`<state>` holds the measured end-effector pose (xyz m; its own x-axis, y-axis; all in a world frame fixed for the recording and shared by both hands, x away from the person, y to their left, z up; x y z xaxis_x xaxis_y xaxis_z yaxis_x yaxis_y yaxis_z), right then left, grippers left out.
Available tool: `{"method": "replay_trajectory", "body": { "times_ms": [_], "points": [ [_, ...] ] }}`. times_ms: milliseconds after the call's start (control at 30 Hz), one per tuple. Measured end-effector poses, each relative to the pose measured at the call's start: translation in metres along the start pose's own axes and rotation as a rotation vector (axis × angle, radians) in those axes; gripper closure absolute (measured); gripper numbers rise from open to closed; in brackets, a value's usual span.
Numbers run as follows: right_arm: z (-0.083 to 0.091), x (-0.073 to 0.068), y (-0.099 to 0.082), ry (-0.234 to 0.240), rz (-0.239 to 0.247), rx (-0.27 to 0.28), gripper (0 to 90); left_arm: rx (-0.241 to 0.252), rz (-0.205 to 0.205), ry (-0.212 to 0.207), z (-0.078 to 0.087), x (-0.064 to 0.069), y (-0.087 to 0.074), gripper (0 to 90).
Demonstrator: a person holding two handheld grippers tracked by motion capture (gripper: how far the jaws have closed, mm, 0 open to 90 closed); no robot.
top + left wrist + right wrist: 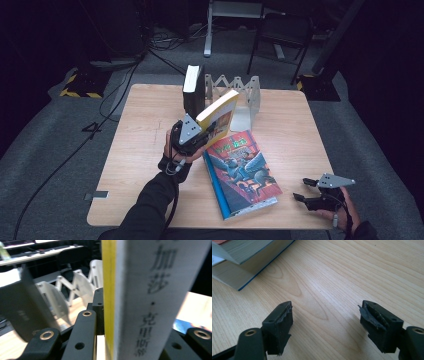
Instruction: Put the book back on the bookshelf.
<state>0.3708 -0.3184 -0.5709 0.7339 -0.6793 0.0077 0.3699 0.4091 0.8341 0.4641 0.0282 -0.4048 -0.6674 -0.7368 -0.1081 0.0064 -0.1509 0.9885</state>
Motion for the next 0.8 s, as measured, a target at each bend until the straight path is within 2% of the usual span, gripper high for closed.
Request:
{"method": "replay_trajectory", "body": {
  "times_ms": [133,300,367,433,633,733,767,800],
  "points": [
    [0.000,0.000,0.000,0.003,0.001,0.000,26.0,0.004,0.020,0.048,0.002,-0.016,-0.003,75.1],
    [0.000,0.000,0.000,0.006,0.003,0.000,26.0,-0.003,0.042,0.136,0.006,-0.037,-0.012,75.1],
    [0.000,0.000,0.000,0.007,0.003,0.000,26.0,-0.011,0.042,0.157,0.006,-0.043,-0.016,75.1],
    [0.000,0.000,0.000,0.007,0.003,0.000,26.0,-0.018,0.061,0.189,0.005,-0.048,-0.020,75.1],
    [0.000,0.000,0.000,0.007,0.003,0.000,26.0,-0.019,0.097,0.265,-0.006,-0.056,-0.029,75.1],
    [0.000,0.000,0.000,0.008,0.002,-0.001,26.0,-0.027,0.091,0.315,-0.013,-0.057,-0.032,75.1],
    [0.000,0.000,0.000,0.008,0.002,-0.001,26.0,-0.027,0.091,0.315,-0.013,-0.057,-0.032,75.1],
    [0.000,0.000,0.000,0.009,0.003,-0.001,26.1,-0.028,0.092,0.334,-0.015,-0.058,-0.033,75.1]
  ]
}}
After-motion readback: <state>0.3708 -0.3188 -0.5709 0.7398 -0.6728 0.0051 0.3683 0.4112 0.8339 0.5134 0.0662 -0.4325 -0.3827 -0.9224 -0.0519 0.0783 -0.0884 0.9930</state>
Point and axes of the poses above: each handheld gripper's, and its own axes: z roughly backward along the jaws, y roughly out of its top, x roughly to its right, the point moved 10 cm from there along -z, roughly forward along the jaws, and after that the axes turned 8 degrees about x, right-handed, at the moved point
